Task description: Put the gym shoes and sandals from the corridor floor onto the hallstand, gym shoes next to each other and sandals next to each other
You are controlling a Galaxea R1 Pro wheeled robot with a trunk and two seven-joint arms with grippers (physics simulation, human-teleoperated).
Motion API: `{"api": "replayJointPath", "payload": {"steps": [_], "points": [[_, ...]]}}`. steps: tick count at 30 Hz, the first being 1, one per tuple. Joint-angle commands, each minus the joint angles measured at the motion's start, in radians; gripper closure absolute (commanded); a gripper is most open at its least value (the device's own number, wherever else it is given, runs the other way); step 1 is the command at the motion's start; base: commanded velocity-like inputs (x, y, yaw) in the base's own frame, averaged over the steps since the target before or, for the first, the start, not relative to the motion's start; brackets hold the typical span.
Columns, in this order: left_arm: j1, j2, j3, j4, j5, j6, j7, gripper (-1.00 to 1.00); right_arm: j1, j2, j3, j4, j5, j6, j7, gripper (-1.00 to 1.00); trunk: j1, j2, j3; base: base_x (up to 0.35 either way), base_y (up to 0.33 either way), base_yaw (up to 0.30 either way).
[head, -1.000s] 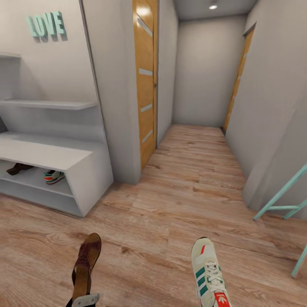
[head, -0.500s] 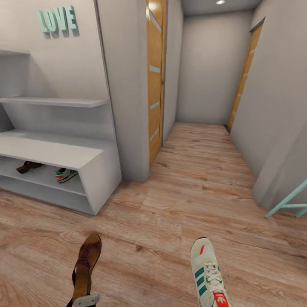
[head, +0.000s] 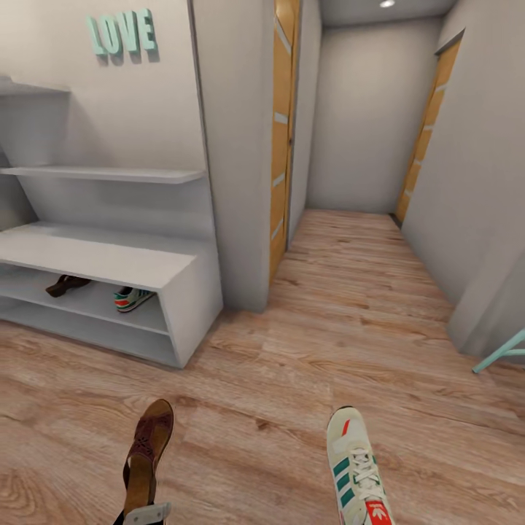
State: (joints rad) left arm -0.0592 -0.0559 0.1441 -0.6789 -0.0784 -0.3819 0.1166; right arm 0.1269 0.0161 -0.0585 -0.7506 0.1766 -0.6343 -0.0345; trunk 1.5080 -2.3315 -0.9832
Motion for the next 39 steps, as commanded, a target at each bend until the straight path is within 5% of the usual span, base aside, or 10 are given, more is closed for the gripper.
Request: {"api": "replayJointPath", "payload": {"steps": [1, 23, 39], "points": [[-0.001, -0.001, 0.003, 0.001, -0.012, -0.002, 0.005, 1.0, 0.0, 0.001, -0.004, 0.0, 0.011, -0.001, -0.004, 1.0, 0.0, 0.0, -0.001, 0.0, 0.303, 0.0], [-0.001, 0.001, 0.003, 0.001, -0.013, -0.002, 0.005, 1.0, 0.0, 0.002, -0.003, 0.002, 0.01, -0.001, -0.005, 1.0, 0.0, 0.0, -0.001, 0.0, 0.303, 0.001], [-0.001, 0.004, 0.005, -0.002, -0.012, 0.0, 0.005, 1.0, 0.0, 0.002, -0.002, 0.001, 0.009, -0.002, -0.007, 1.0, 0.0, 0.0, -0.001, 0.0, 0.305, 0.249]]}}
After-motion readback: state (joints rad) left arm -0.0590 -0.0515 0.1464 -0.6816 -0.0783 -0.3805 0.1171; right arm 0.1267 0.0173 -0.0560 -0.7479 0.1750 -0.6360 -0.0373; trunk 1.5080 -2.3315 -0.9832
